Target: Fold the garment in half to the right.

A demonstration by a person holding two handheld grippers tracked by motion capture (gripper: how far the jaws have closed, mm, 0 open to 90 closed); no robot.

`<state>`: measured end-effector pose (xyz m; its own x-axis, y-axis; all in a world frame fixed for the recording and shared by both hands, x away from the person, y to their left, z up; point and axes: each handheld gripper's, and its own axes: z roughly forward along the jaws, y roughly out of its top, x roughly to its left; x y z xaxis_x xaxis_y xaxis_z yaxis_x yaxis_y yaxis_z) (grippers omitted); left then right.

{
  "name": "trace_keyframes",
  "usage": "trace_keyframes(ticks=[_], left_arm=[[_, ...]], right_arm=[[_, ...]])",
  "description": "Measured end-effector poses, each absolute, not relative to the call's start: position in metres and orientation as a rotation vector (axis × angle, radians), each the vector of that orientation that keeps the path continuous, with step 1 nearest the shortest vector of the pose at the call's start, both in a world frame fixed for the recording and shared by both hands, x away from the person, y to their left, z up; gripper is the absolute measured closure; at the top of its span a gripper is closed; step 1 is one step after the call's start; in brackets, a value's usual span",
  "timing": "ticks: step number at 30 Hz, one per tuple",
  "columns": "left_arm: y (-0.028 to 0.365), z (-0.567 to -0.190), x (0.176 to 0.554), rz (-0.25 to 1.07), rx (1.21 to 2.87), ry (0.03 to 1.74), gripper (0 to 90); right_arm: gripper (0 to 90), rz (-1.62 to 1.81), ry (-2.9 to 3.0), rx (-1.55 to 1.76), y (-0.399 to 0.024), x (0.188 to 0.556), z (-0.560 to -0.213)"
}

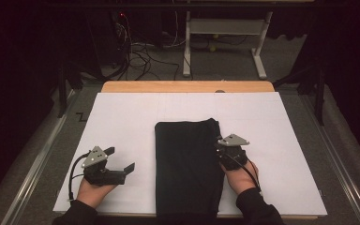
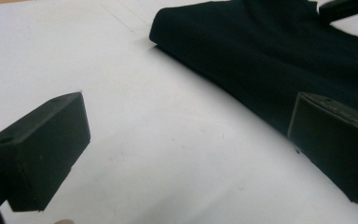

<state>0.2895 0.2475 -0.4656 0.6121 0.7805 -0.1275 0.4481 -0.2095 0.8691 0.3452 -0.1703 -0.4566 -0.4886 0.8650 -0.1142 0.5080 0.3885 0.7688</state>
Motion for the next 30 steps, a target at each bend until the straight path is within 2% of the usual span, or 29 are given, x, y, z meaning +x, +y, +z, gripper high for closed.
trace_keyframes(ticks=[10,13,17,19,21,22,23,25,26,30], left_arm=[[0.246,-0.471,0.291,0.430,1.846,0.982,0.0],[0.245,-0.471,0.290,0.432,1.839,0.980,0.0],[0.243,-0.473,0.290,0.436,1.838,0.982,0.0],[0.241,-0.474,0.289,0.429,1.840,0.983,0.0],[0.240,-0.474,0.289,0.433,1.837,0.976,0.0],[0.239,-0.473,0.288,0.436,1.835,0.968,0.0],[0.238,-0.472,0.287,0.436,1.831,0.961,0.0],[0.238,-0.471,0.287,0.432,1.821,0.952,0.0],[0.238,-0.471,0.286,0.429,1.816,0.952,0.0],[0.240,-0.468,0.283,0.435,1.790,0.942,0.0]], right_arm=[[88.1,1.080,2.061,1.173,-0.217,0.314,-0.470],[82.4,1.126,2.028,1.154,-0.235,0.300,-0.466],[63.5,1.218,1.968,1.166,-0.262,0.284,-0.462],[50.8,1.261,1.943,1.156,-0.273,0.279,-0.460],[31.5,1.287,1.902,1.154,-0.282,0.273,-0.459],[19.1,1.293,1.886,1.168,-0.285,0.272,-0.459],[11.4,1.301,1.873,1.177,-0.287,0.271,-0.459],[1.9,1.306,1.862,1.186,-0.291,0.270,-0.459],[0.1,1.308,1.856,1.192,-0.292,0.269,-0.458],[0.0,1.350,1.837,1.183,-0.295,0.264,-0.456]])
